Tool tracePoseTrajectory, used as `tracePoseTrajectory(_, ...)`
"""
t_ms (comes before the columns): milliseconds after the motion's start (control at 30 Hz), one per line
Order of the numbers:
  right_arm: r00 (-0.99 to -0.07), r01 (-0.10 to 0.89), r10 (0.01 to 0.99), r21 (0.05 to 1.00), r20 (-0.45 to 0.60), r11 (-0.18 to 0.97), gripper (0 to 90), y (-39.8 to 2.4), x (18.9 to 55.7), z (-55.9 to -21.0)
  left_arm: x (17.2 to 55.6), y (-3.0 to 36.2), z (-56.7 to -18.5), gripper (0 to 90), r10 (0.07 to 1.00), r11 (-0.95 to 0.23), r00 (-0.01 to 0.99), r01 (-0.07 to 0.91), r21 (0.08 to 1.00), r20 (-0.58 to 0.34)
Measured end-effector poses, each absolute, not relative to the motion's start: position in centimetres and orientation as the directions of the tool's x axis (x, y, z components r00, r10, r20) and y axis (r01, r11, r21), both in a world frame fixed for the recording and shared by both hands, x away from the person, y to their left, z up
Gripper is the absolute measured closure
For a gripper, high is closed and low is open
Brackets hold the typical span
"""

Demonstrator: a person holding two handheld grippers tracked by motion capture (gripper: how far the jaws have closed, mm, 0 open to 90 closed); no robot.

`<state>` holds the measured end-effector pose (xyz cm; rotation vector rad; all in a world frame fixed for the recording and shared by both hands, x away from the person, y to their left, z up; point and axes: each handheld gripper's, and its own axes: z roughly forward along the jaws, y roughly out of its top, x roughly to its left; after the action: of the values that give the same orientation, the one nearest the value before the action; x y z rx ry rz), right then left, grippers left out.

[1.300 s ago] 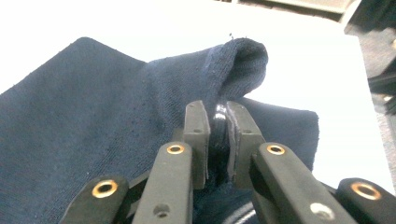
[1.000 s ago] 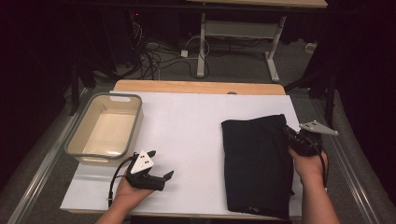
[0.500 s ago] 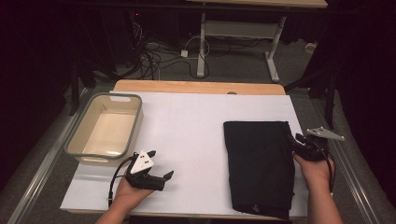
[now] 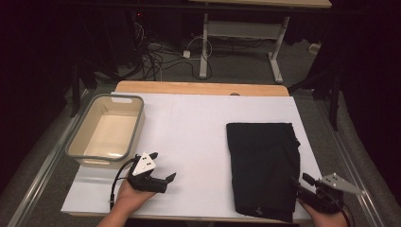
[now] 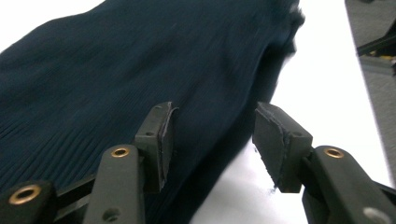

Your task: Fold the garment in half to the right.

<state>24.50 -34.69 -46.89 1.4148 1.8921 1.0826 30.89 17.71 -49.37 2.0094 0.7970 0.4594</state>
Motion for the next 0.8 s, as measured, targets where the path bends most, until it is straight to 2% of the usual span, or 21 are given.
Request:
tracePoseTrajectory(167, -0.305, 0.514, 0.952, 0.848, 0.041, 0.129, 56.0, -34.2, 21.8, -47.2, 30.8, 17.7, -49.4, 2.2, 0.692, -0.391, 0.722, 0.352, 0.850, 0.019)
tracePoseTrajectory(300, -0.324, 0.534, 0.941, 0.840, 0.095, 0.099, 62.1, -34.3, 21.4, -48.1, 30.8, 17.7, -49.4, 2.2, 0.690, -0.392, 0.724, 0.353, 0.850, 0.018)
tracePoseTrajectory(500, -0.375, 0.513, 0.925, 0.846, 0.065, 0.148, 83.6, -33.6, 21.1, -48.4, 31.2, 17.8, -49.3, 1.7, 0.693, -0.376, 0.721, 0.377, 0.846, -0.013)
tracePoseTrajectory(667, -0.356, 0.467, 0.934, 0.867, 0.004, 0.174, 85.2, -34.0, 19.3, -47.5, 31.4, 17.9, -48.8, 1.6, 0.700, -0.362, 0.714, 0.377, 0.853, -0.019)
tracePoseTrajectory(800, -0.351, 0.484, 0.936, 0.861, 0.023, 0.160, 84.6, -34.6, 18.7, -48.1, 31.8, 17.8, -48.9, 1.6, 0.708, -0.347, 0.706, 0.384, 0.855, -0.030)
